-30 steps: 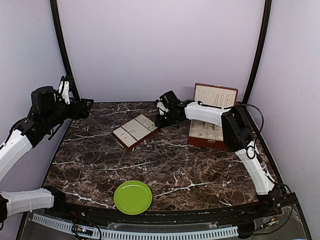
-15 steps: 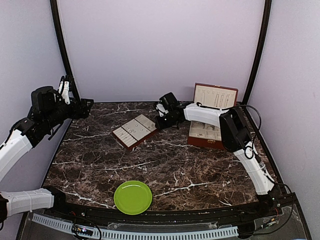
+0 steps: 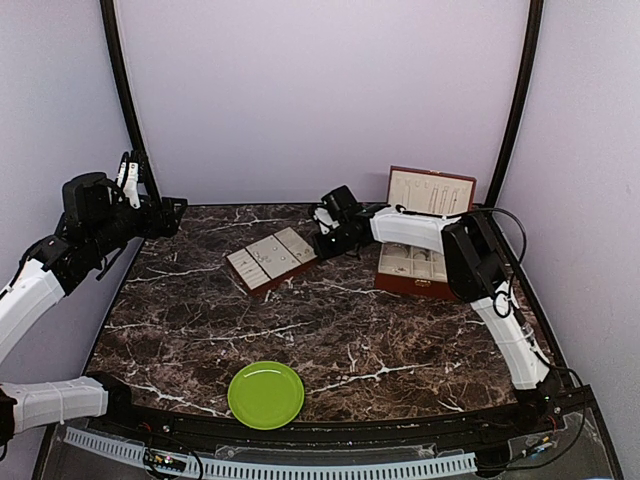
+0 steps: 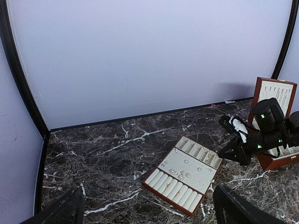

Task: Organize the mixed jewelry
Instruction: Move to the center of the board in the compartment layer.

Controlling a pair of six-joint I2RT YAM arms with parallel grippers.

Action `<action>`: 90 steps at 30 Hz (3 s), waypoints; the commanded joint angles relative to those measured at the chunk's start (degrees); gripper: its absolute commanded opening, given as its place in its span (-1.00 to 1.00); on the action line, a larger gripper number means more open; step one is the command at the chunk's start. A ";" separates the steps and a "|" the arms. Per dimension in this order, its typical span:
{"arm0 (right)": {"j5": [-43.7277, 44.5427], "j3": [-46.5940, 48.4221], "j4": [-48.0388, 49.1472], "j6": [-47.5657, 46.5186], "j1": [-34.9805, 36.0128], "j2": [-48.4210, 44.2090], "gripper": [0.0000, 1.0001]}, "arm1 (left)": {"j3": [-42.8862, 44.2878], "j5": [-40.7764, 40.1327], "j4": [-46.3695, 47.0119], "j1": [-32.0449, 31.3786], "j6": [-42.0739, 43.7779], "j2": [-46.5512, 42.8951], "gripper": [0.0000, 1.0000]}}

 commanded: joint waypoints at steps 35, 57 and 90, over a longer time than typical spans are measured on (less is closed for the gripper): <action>23.88 -44.67 3.87 23.39 9.99 -30.68 -1.00 | -0.17 -0.08 1.53 -0.18 -0.28 -0.81 0.98; 29.81 -61.69 3.40 42.50 19.12 -42.97 -0.93 | -0.43 -0.68 1.74 -0.19 -0.22 -0.88 0.98; 11.27 -83.25 25.91 19.38 3.00 -72.65 -0.14 | -14.73 4.74 -9.34 -4.78 -31.18 -1.88 0.15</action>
